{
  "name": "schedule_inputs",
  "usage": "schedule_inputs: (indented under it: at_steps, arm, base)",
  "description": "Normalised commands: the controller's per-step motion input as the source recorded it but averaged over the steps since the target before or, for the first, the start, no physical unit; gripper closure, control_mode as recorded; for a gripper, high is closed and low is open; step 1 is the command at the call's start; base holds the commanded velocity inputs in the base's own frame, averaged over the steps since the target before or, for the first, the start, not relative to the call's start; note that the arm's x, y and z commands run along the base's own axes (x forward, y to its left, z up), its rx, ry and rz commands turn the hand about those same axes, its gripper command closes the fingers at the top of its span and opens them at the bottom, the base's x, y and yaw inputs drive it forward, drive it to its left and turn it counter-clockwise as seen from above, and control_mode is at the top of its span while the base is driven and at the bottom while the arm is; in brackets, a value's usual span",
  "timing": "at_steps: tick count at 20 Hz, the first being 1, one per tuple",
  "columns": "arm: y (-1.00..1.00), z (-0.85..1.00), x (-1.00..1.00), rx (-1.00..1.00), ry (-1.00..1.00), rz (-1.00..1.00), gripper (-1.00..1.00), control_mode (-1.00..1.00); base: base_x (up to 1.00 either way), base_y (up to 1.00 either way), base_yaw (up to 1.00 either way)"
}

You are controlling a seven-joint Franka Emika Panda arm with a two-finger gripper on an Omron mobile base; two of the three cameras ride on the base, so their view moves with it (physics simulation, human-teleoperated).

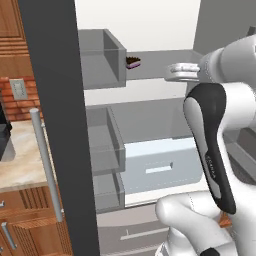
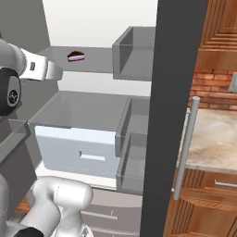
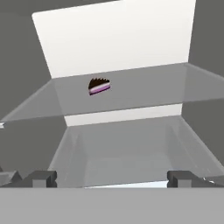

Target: Take the cakes from the fridge and place them on the empty tray on the dining counter.

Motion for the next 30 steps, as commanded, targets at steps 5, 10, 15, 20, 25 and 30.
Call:
schedule_inputs:
  at_steps: [5,10,15,20,25,30]
  arm:
    - [0.0,0.01,0.71,0.0,0.19,-0.02,-1.0,-1.0]
    - [0.17,0.0,0.8,-0.01,0.11,0.02,-1.0,-1.0]
    - [0.39,-0.01,0.62,-0.07,0.0,0.04,-1.0,-1.0]
    - [0.14,-0.04,0.54,-0.04,0.0,0.01,-1.0,-1.0]
    - [0.0,-0.11,0.52,-0.03,0.0,0.0,-1.0,-1.0]
    - [0.0,-0.28,0.64,0.0,0.0,0.0,-1.0,-1.0]
  base:
    - [0.0,0.0,0.0]
    - [0.0,0.0,0.0]
    - [0.0,0.0,0.0]
    - [0.0,0.0,0.0]
    - [0.0,0.0,0.0]
    - [0.0,0.0,0.0]
